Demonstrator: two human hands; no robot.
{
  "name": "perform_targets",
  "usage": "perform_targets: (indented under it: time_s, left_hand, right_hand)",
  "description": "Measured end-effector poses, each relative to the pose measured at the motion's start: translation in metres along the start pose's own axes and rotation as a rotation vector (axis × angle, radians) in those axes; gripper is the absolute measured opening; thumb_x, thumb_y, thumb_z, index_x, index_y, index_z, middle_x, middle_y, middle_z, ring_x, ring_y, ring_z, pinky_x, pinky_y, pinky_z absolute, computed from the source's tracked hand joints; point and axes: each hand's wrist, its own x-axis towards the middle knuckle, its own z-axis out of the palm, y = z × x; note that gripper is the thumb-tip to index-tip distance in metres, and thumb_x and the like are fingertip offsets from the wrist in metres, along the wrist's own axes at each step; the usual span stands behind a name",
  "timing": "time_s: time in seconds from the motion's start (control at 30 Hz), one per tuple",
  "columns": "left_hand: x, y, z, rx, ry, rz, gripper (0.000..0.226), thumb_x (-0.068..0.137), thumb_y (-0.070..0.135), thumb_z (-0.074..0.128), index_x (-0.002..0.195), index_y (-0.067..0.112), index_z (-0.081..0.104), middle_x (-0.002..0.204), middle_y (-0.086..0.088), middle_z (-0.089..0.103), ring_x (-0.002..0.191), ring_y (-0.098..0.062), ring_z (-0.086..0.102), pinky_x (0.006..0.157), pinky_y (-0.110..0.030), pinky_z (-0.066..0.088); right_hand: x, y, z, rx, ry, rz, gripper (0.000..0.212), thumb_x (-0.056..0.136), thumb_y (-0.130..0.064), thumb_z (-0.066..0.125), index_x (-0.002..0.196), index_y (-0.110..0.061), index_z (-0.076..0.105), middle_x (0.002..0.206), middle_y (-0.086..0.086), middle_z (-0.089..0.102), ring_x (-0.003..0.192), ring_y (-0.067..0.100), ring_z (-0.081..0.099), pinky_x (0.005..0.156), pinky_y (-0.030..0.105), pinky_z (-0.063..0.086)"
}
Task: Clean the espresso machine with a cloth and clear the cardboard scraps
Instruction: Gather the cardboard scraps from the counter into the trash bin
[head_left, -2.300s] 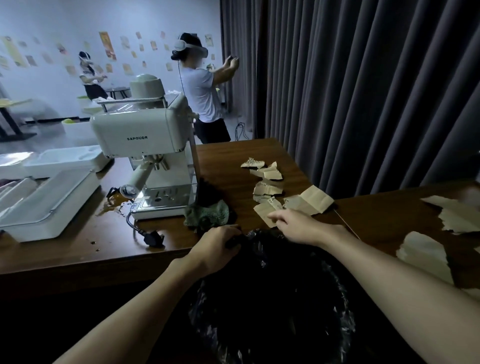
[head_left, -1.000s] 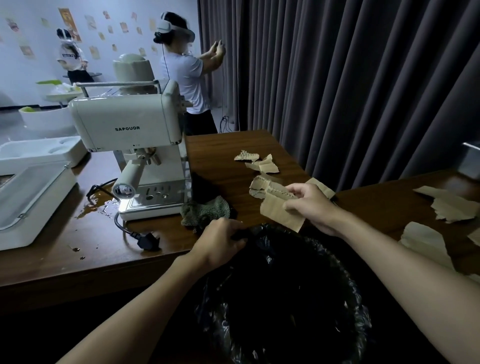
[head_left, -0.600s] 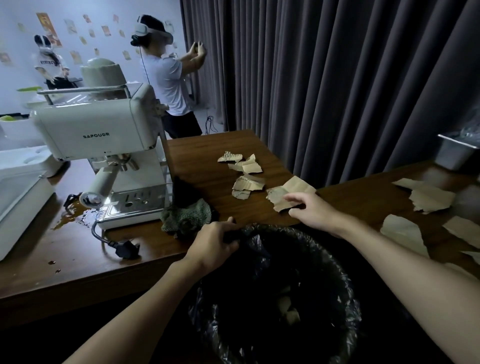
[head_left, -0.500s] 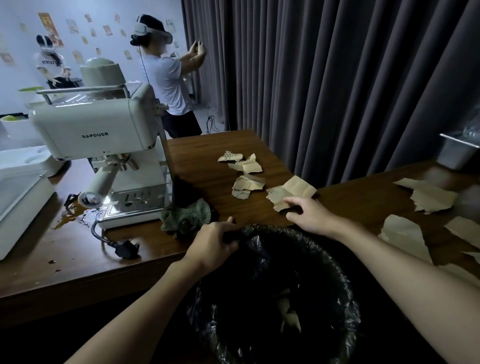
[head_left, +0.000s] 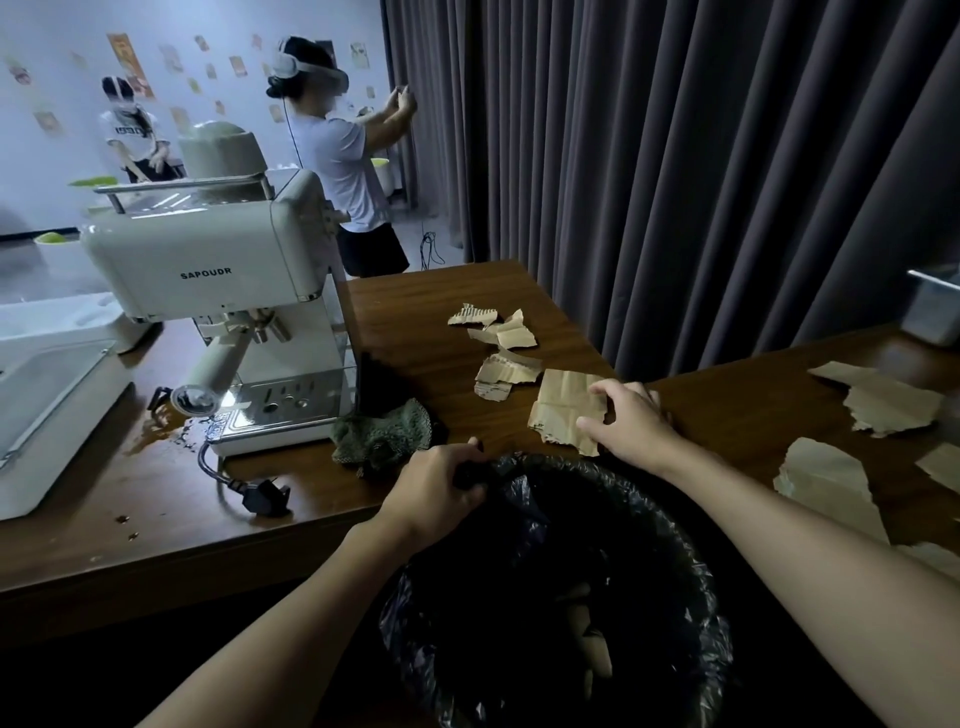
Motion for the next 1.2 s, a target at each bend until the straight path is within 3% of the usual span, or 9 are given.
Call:
perform_targets:
  time_s: [0.27, 0.37, 0.47, 0.57, 0.67, 0.73, 0.83, 0.93, 1.2]
  left_hand:
    - [0.0, 0.002, 0.001, 0.007, 0.011, 0.007, 0.035, 0.087, 0.015, 0.07, 0.121, 0.015, 0.068, 0.14, -0.008, 0.061, 0.125, -0.026, 0.058, 0.079, -0.019, 0.035]
    - [0.001, 0.002, 0.001, 0.004, 0.012, 0.02, 0.033, 0.087, 0.015, 0.07, 0.12, 0.013, 0.068, 0.14, -0.007, 0.061, 0.125, -0.025, 0.058, 0.078, -0.019, 0.036]
    - [0.001, 0.001, 0.001, -0.003, 0.01, 0.023, 0.034, 0.087, 0.014, 0.069, 0.121, 0.013, 0.068, 0.141, -0.006, 0.06, 0.125, -0.025, 0.058, 0.08, -0.02, 0.036]
    - [0.001, 0.001, 0.002, -0.017, 0.014, 0.025, 0.034, 0.086, 0.014, 0.071, 0.12, 0.014, 0.068, 0.143, -0.003, 0.059, 0.128, -0.023, 0.056, 0.083, -0.02, 0.037]
    - [0.001, 0.001, 0.002, -0.02, 0.015, 0.025, 0.032, 0.086, 0.015, 0.071, 0.118, 0.014, 0.068, 0.141, -0.003, 0.061, 0.126, -0.023, 0.058, 0.081, -0.019, 0.036]
    - [0.001, 0.001, 0.002, -0.018, 0.01, 0.025, 0.031, 0.087, 0.015, 0.071, 0.118, 0.014, 0.068, 0.139, -0.005, 0.062, 0.123, -0.024, 0.06, 0.079, -0.02, 0.036]
    - [0.001, 0.002, 0.002, -0.012, 0.018, 0.022, 0.031, 0.086, 0.014, 0.071, 0.118, 0.014, 0.068, 0.136, -0.007, 0.064, 0.119, -0.026, 0.061, 0.076, -0.021, 0.035]
    - [0.0, 0.002, 0.002, -0.005, 0.029, 0.024, 0.03, 0.085, 0.014, 0.071, 0.115, 0.013, 0.069, 0.129, -0.008, 0.066, 0.114, -0.028, 0.062, 0.073, -0.023, 0.035]
    - [-0.002, 0.0, 0.001, -0.021, 0.025, 0.029, 0.031, 0.086, 0.015, 0.072, 0.117, 0.015, 0.068, 0.132, -0.004, 0.066, 0.119, -0.026, 0.061, 0.082, -0.026, 0.044]
  right_hand:
    - [0.008, -0.005, 0.001, 0.083, -0.032, 0.058, 0.075, 0.077, -0.027, 0.078, 0.139, -0.027, 0.034, 0.132, 0.002, 0.049, 0.128, 0.027, 0.041, 0.109, 0.051, 0.028]
    - [0.006, -0.009, -0.003, 0.357, -0.003, 0.05, 0.081, 0.078, -0.005, 0.075, 0.142, -0.02, 0.027, 0.123, 0.006, 0.049, 0.112, 0.022, 0.051, 0.088, 0.031, 0.045]
    - [0.006, -0.01, -0.005, 0.464, 0.1, 0.086, 0.072, 0.082, 0.003, 0.069, 0.14, -0.015, 0.031, 0.115, 0.008, 0.053, 0.101, 0.021, 0.056, 0.068, 0.02, 0.044]
    - [0.007, -0.009, -0.008, 0.545, 0.163, 0.101, 0.042, 0.087, 0.005, 0.062, 0.126, -0.006, 0.051, 0.111, 0.01, 0.061, 0.097, 0.021, 0.06, 0.062, 0.018, 0.045]
    - [0.006, -0.01, -0.017, 0.652, 0.206, 0.11, 0.026, 0.088, 0.004, 0.061, 0.113, -0.003, 0.06, 0.097, 0.005, 0.064, 0.085, 0.014, 0.062, 0.065, 0.023, 0.051]
    - [0.004, -0.012, -0.024, 0.74, 0.161, 0.132, 0.024, 0.088, 0.004, 0.061, 0.11, -0.004, 0.063, 0.099, 0.01, 0.068, 0.09, 0.022, 0.067, 0.072, 0.034, 0.057]
    - [-0.003, -0.016, -0.035, 0.831, -0.076, 0.132, 0.026, 0.088, 0.007, 0.055, 0.109, -0.007, 0.065, 0.101, 0.011, 0.07, 0.091, 0.021, 0.067, 0.074, 0.034, 0.055]
    - [-0.011, -0.016, -0.04, 0.649, -0.386, 0.051, 0.022, 0.093, 0.001, 0.054, 0.108, -0.007, 0.067, 0.094, 0.007, 0.074, 0.082, 0.016, 0.068, 0.076, 0.03, 0.05]
    - [0.002, -0.027, -0.012, 0.364, -0.284, -0.08, 0.033, 0.089, -0.002, 0.058, 0.117, -0.018, 0.065, 0.117, -0.001, 0.068, 0.111, 0.012, 0.06, 0.098, 0.03, 0.046]
